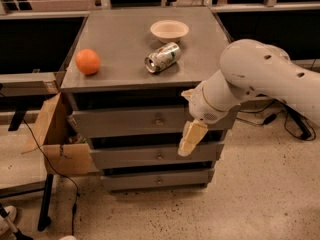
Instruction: Open top drawer
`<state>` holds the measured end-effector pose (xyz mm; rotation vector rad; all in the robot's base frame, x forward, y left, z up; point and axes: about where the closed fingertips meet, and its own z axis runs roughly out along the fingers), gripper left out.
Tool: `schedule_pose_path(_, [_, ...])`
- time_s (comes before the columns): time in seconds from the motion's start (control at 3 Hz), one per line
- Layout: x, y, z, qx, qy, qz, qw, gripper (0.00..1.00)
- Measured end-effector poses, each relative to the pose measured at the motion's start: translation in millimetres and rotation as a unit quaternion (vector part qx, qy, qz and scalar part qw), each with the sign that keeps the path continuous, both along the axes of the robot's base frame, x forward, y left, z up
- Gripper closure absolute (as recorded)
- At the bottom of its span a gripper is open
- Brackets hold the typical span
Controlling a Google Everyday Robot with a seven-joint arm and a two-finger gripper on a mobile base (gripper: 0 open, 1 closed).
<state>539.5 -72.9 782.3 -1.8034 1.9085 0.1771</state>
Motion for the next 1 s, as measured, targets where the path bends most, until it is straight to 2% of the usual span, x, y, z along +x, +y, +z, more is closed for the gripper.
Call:
schedule_pose_path(0.33, [3.7,13.8,-0.4,-0.003,-0.012,0.029,0.9995,0.00])
schedule_pose_path(0.67, [22.1,21.1,-17.3,-0.019,-0.004,0.043,0.9989,0.00])
schedule_pose_path(1.0, [45.6,22.6,-43.3,-0.048,0.018,0.041,0.9978,0.00])
